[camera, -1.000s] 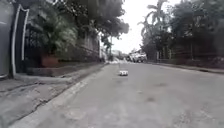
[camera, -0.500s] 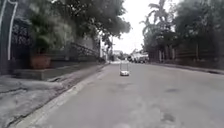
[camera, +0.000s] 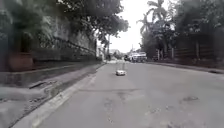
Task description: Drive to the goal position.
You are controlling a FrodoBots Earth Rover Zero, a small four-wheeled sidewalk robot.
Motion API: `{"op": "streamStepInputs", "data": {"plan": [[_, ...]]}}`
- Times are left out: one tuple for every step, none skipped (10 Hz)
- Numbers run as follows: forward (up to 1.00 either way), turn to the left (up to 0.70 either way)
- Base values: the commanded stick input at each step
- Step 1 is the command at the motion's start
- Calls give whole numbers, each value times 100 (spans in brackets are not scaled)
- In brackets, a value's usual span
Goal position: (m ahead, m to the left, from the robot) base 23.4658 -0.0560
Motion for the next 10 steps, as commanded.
{"op": "streamStepInputs", "data": {"plan": [[100, -29], [100, -4], [100, 0], [100, 0], [100, 0], [100, 0], [100, -9], [100, -24], [100, -37], [100, -13]]}}
